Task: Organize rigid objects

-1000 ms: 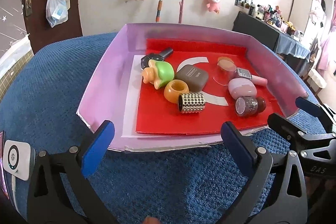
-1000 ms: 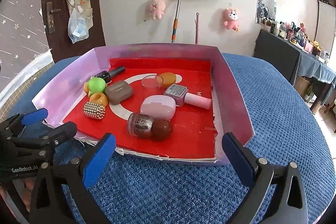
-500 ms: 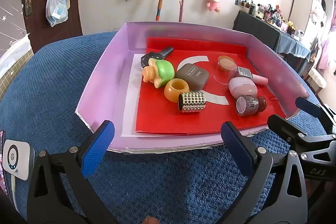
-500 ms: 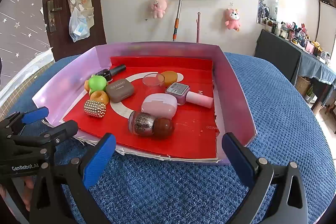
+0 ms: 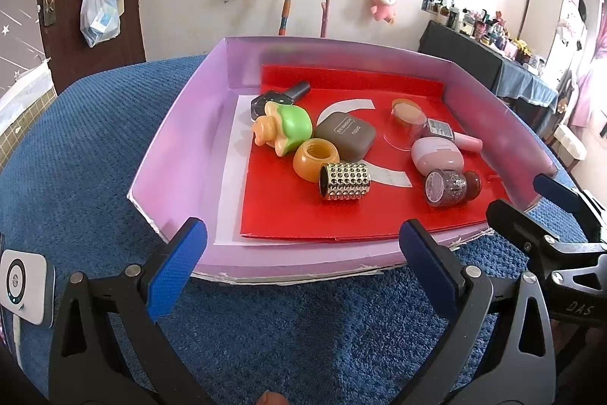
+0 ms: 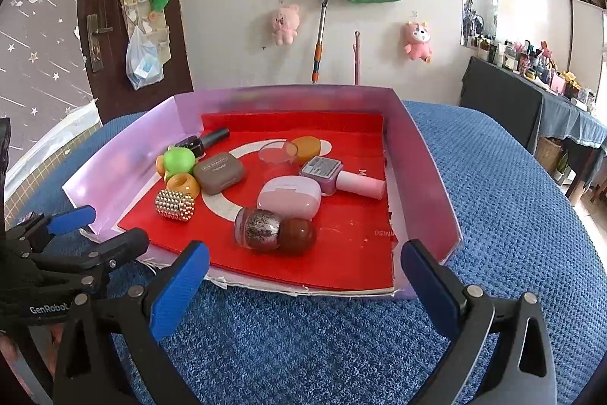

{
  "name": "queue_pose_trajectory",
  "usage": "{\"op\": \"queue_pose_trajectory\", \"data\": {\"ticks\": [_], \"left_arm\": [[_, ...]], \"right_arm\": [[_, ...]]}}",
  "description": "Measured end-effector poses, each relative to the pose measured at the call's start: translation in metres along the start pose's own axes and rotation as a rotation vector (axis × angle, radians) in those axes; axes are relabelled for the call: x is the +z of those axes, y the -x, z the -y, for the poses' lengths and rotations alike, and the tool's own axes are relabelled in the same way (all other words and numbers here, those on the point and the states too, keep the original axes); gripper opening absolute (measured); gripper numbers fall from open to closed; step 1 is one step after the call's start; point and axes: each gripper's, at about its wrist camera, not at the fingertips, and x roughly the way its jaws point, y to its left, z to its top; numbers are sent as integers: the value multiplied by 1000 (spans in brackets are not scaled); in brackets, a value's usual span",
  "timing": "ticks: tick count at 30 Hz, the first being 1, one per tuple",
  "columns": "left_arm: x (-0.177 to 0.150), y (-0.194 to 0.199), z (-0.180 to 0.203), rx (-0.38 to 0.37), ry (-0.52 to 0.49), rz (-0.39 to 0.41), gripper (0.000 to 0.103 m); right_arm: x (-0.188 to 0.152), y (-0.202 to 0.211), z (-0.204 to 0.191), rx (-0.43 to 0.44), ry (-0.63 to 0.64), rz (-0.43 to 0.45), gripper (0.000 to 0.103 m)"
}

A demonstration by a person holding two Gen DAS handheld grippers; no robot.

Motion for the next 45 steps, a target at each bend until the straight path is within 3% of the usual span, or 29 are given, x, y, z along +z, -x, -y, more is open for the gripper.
{"op": "queue_pose_trajectory", "data": {"ticks": [6,13,23,35,40,45], "left_arm": [[0,-6,-11,-62,51,-27,103],[-2,-2,-4,-19,35,-2,103],[-2,-1,-4,-17,33,-5,103],[-7,23,13,-6,-52,39,103],[-17,40,18,12,-82,54,103],[-34,45,16,14,-75,26,103]], "right_arm": [[0,1,4,21,-27,25,103],[0,0,3,21,-26,23,103],[0,0,3,23,-23,23,103],[3,33,10,40,-38,70,103],[-11,45,11,40,-45,36,103],[-35,41,14,31,-36,-56,103]]}}
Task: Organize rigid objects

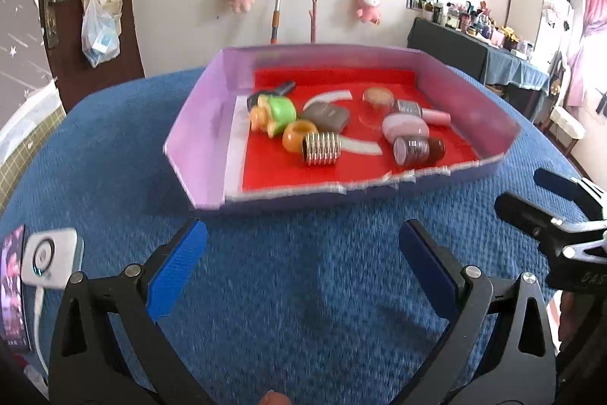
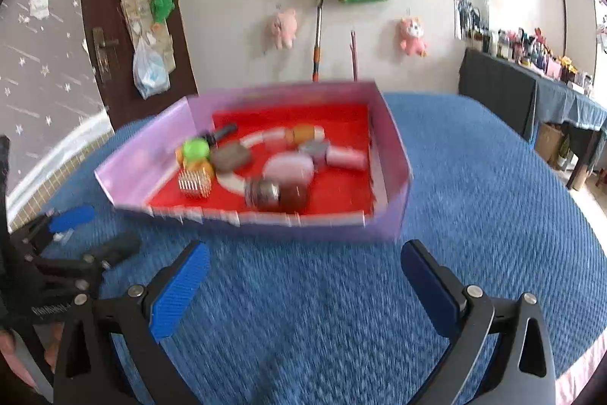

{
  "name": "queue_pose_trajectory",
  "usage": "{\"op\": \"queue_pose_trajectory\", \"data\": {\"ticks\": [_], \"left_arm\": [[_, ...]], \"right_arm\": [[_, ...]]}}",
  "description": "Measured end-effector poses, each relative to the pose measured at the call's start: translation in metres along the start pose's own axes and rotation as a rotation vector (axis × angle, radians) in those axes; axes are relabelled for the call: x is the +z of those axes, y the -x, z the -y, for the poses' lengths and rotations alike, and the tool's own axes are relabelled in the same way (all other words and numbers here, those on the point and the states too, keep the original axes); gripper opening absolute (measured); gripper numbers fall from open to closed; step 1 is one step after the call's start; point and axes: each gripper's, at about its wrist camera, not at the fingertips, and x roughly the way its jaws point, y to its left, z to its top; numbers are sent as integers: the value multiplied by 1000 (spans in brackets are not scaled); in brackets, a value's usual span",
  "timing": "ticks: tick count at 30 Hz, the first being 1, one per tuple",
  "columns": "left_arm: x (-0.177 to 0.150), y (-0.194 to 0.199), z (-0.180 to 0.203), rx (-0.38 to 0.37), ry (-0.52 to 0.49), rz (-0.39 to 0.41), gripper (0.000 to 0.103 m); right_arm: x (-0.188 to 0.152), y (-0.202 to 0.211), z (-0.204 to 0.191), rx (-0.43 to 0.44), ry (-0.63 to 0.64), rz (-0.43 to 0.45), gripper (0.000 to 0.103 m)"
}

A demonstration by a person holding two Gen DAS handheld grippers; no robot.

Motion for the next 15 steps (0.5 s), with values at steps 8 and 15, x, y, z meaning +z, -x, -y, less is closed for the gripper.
{"op": "queue_pose_trajectory", "data": {"ticks": [8,15], "left_arm": [[-16,-7,6,5,-14,-50,103],[-24,-17,7,10,-15,-89,103]], "right_arm": [[-22,-8,2,-2,1,-80,103],[-25,-17,6,-15,-4,-102,103]]}}
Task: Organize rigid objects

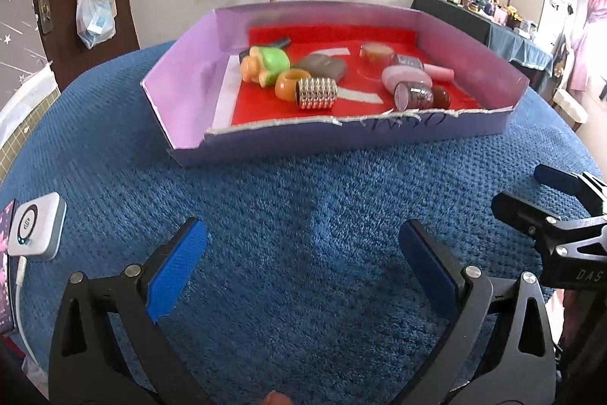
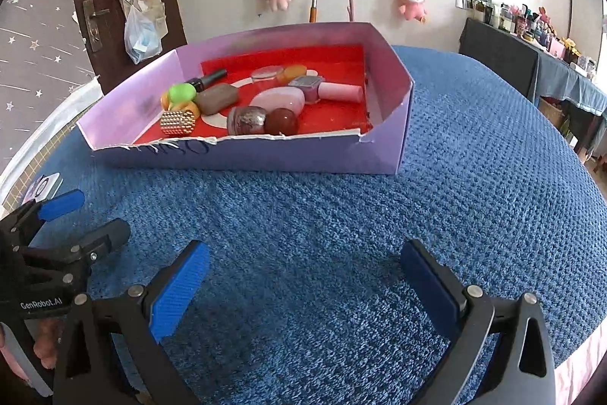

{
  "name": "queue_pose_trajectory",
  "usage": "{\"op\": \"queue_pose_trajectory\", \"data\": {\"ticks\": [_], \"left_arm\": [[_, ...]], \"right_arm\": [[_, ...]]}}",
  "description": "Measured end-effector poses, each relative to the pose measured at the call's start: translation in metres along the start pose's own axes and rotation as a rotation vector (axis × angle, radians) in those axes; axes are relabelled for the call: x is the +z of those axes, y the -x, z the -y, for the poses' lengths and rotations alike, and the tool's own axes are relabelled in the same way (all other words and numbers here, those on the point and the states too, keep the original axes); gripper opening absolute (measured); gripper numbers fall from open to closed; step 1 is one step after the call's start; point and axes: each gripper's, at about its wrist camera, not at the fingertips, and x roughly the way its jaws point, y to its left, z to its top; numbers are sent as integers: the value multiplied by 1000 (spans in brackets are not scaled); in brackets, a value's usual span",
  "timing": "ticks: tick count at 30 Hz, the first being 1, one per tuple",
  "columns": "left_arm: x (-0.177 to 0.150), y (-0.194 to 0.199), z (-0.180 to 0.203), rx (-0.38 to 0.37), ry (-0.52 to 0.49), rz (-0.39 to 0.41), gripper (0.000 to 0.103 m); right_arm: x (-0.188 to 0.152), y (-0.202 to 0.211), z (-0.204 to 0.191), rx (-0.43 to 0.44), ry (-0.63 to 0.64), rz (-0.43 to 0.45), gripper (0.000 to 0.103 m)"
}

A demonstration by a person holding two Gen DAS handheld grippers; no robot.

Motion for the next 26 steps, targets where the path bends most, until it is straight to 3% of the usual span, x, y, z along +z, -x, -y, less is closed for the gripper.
{"op": "queue_pose_trajectory", "data": {"ticks": [14,26], "left_arm": [[-2,-5,1,1,0,-46,103],[-4,-4,0,1,7,-33,103]], "right_arm": [[-2,-6,-7,-59,47,10,103],[-2,-6,-7,-62,42,15,103]]}}
